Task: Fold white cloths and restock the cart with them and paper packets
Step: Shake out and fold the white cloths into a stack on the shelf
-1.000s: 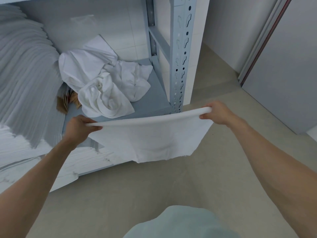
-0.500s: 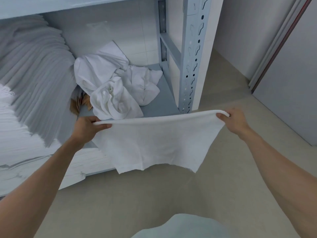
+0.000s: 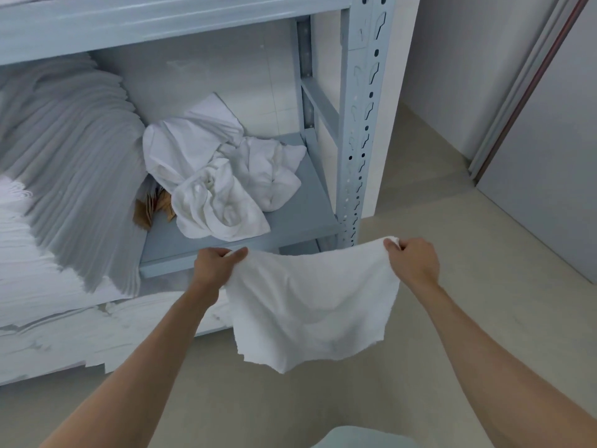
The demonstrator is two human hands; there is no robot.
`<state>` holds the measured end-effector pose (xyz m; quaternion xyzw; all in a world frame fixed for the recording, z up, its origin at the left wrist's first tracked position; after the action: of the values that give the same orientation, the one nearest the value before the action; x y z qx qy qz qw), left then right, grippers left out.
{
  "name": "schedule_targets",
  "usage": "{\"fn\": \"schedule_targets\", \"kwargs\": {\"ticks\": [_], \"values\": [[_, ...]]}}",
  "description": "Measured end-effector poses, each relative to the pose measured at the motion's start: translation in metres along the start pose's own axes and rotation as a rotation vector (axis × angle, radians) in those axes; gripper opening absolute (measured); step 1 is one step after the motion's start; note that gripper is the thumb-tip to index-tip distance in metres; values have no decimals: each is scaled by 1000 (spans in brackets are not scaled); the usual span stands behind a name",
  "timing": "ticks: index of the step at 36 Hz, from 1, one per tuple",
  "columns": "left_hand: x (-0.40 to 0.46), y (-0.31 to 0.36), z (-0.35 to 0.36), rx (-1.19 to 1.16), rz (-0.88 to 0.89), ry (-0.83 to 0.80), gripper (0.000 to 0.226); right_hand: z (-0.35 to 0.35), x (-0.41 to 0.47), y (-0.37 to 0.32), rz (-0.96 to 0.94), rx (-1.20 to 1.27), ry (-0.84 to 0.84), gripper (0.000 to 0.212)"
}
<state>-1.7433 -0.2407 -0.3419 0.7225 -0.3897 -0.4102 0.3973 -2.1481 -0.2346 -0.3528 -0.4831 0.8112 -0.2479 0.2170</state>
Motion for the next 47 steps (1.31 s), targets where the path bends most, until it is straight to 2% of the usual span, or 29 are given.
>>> {"fn": "schedule_targets", "kwargs": {"ticks": [5, 9, 12, 15, 19, 25, 33, 37, 40, 42, 45, 47], "values": [[-19, 23, 27, -30, 80, -81, 21, -18, -19, -49, -164, 101, 67, 57], [-48, 47, 65, -20, 171, -208, 17, -12, -63, -95, -343, 190, 36, 59], [-67, 63, 90, -12, 225, -298, 12, 2, -94, -114, -450, 218, 3, 50], [-77, 72, 101, 32, 252, -332, 15, 12, -110, -120, -518, 161, 27, 32], [-80, 76, 101, 21, 254, -351, 16, 18, -116, -118, -556, 21, -23, 30], [-85, 83, 107, 67, 314, -385, 18, 11, -115, -120, -571, -64, -25, 36], [-87, 95, 105, 333, 423, -482, 23, 16, -115, -120, -492, 75, -74, 28], [-87, 94, 103, 369, 404, -498, 23, 28, -116, -121, -395, 205, -238, 19], [-88, 93, 102, 401, 402, -515, 37, 40, -120, -122, -369, 264, -374, 11], [-89, 93, 100, 452, 432, -528, 41, 44, -121, -121, -364, 318, -435, 20], [-88, 95, 92, 440, 465, -589, 20, 46, -119, -111, -348, 420, -478, 35], [-88, 93, 85, 472, 495, -618, 30, 47, -117, -105, -317, 559, -505, 49]]}}
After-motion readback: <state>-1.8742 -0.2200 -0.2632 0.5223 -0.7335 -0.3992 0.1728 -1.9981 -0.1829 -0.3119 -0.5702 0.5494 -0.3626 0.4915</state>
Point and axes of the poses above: each hand's wrist, its own x-axis towards the middle knuckle, its own z-axis out of the palm, y = z × x, the point moved 6 cm from there along x, towards the middle knuckle, and after that the axes turned 4 degrees about -x, right-handed, at the moved point
